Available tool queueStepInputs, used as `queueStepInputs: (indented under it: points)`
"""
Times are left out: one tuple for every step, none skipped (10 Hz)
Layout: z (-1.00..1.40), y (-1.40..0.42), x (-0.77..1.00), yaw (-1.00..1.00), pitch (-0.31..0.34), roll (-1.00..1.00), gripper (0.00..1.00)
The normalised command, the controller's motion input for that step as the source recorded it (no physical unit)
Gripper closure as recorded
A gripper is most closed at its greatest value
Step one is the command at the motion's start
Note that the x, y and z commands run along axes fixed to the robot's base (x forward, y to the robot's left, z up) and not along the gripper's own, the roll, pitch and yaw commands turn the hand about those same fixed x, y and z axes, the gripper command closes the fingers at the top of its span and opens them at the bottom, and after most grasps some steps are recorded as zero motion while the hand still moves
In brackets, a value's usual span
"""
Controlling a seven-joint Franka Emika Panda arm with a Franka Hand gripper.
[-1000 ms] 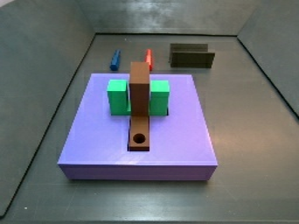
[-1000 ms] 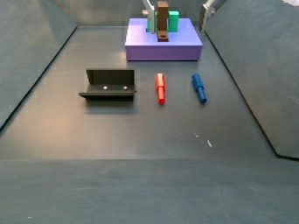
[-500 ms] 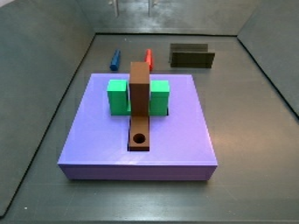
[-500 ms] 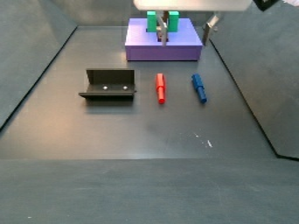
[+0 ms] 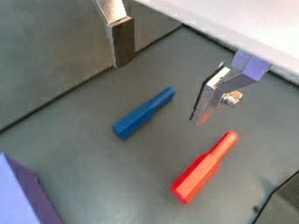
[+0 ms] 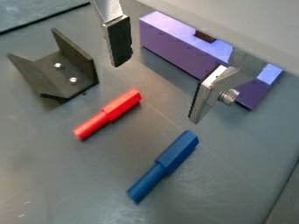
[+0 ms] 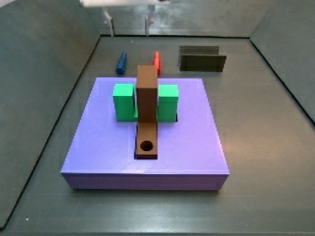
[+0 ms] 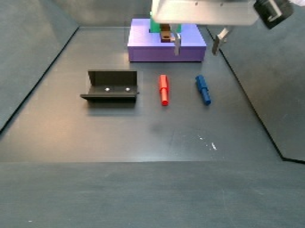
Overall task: Pick up the blue object. Move up. Place the blue object on the fixture. Regrasp the blue object. Move to above the board. Insert the blue object.
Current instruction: Pick up the blue object.
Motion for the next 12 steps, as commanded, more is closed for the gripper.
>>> queueStepInputs:
  points:
    - [-0.88, -0.27, -0.09, 0.08, -0.186, 0.03, 0.00]
    - [-0.87, -0.25, -0.07, 0.07, -0.190, 0.04, 0.00]
    - [-0.90, -0.21, -0.01, 0.02, -0.180, 0.05, 0.00]
    - [-0.86, -0.18, -0.04, 0.00, -0.190, 0.00, 0.00]
    - [-0.68, -0.07, -0.04, 0.00, -0.156, 0.00, 0.00]
    - [-0.41, 0.00, -0.04, 0.00, -0.063, 0.00, 0.00]
    - [-0.29, 0.07, -0.06, 0.00, -0.020, 0.00, 0.00]
    - [-0.33, 0.12, -0.04, 0.00, 0.000, 0.04, 0.00]
    - [-0.24, 0.13, -0.03, 0.00, 0.000, 0.04, 0.00]
    - [-0.07, 0.05, 0.00, 0.00, 0.000, 0.01, 0.00]
    - [-0.03, 0.00, 0.00, 0.00, 0.000, 0.00, 0.00]
    - [-0.12, 0.00, 0.00, 0.00, -0.007, 0.00, 0.00]
